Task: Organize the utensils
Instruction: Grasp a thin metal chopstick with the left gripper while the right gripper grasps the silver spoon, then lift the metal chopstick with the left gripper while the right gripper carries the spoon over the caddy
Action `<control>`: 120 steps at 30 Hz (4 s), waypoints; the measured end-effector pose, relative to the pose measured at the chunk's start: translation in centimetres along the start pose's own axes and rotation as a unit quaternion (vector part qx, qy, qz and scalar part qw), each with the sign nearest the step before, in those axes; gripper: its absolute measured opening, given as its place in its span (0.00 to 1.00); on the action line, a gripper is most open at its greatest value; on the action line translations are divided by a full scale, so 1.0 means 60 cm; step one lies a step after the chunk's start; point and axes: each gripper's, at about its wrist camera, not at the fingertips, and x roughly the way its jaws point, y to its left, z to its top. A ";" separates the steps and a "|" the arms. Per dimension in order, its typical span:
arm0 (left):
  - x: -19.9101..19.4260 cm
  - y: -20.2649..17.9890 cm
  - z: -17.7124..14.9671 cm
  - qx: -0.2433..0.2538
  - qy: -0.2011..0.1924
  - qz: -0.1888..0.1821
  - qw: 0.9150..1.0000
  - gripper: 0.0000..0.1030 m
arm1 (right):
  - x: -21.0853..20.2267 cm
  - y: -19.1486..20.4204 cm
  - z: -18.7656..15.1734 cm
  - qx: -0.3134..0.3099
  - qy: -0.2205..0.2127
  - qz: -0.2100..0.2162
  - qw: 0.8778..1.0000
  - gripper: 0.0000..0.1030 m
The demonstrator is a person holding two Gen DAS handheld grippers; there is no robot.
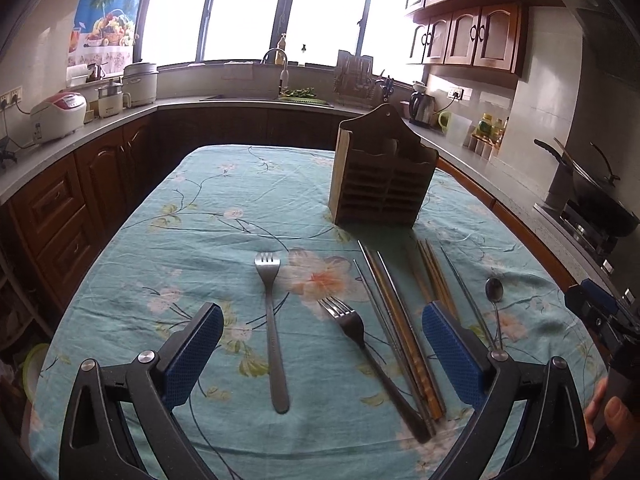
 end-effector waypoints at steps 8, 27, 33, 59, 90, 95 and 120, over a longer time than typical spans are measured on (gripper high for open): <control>0.078 -0.004 0.047 0.009 0.055 -0.015 0.998 0.76 | 0.064 -0.035 0.014 0.028 0.057 -0.007 0.998 0.91; 0.279 -0.047 0.089 0.044 0.169 -0.024 0.984 0.36 | 0.190 -0.117 0.001 0.087 0.171 -0.039 0.981 0.55; 0.332 -0.056 0.092 0.045 0.196 -0.025 0.979 0.25 | 0.225 -0.138 -0.006 0.097 0.199 -0.041 0.974 0.41; 0.263 -0.051 0.117 0.026 0.138 -0.075 0.987 0.03 | 0.163 -0.091 0.069 0.057 0.122 0.013 0.991 0.03; 0.052 0.034 0.184 -0.032 -0.026 -0.118 0.992 0.03 | 0.131 -0.044 0.220 0.010 -0.020 0.015 1.000 0.03; 0.062 0.032 0.225 -0.037 -0.069 -0.121 0.990 0.03 | 0.152 -0.042 0.266 0.007 -0.053 0.009 0.999 0.03; 0.394 -0.034 0.189 -0.069 -0.141 -0.062 0.986 0.03 | 0.371 0.004 0.303 -0.046 -0.069 -0.011 0.996 0.03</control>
